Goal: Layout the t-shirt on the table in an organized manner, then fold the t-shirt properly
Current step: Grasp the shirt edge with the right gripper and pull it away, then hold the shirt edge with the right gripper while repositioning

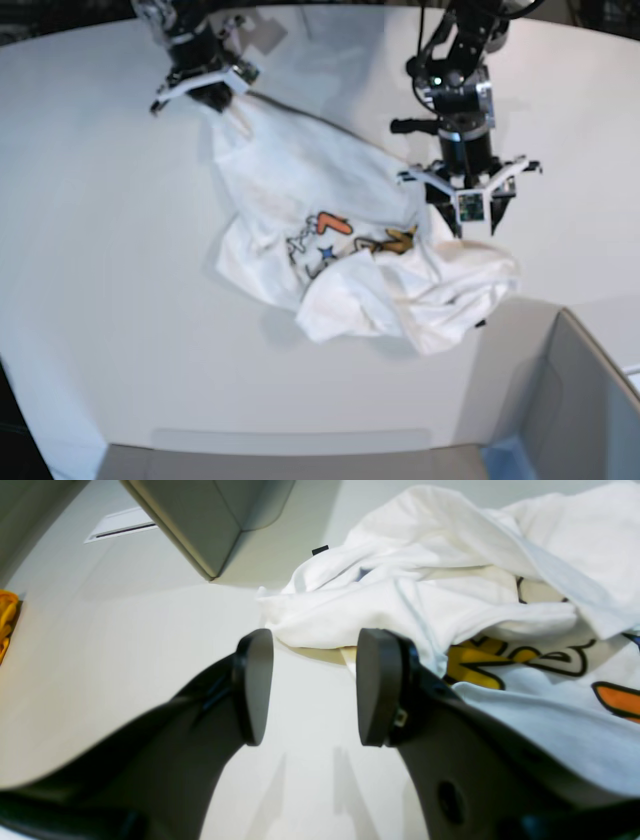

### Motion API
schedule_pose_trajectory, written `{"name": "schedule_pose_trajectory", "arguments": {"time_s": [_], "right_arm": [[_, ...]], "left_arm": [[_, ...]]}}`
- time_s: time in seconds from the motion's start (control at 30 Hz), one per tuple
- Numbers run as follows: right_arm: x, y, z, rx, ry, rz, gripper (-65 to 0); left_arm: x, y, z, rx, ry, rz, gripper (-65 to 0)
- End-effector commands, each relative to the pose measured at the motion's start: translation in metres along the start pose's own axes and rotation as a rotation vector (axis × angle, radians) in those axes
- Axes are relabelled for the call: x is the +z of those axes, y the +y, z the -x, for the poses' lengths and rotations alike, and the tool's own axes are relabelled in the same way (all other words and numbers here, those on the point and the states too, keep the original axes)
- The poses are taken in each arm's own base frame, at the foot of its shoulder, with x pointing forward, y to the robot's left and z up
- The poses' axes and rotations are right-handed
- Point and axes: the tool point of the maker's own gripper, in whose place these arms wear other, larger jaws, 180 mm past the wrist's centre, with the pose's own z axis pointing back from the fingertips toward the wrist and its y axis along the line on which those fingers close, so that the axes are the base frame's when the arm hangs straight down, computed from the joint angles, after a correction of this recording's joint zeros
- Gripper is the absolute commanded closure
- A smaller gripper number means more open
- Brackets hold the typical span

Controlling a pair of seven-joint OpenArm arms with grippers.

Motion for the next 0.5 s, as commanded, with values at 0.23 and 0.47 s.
{"name": "schedule_pose_trajectory", "arguments": {"time_s": [0.23, 0.47], "right_arm": [[-0.001, -0.018, -0.013, -0.017, -0.046, 0.057, -36.4], [-0.015, -0.046, -0.04, -0.352, -0.131, 0.076, -36.4]], "left_arm": [[0.0, 0.005, -0.014, -0.002, -0.055, -0.017, -28.0], [0.003, 0.004, -0.008, -0.007, -0.04, -0.015, -28.0]]}}
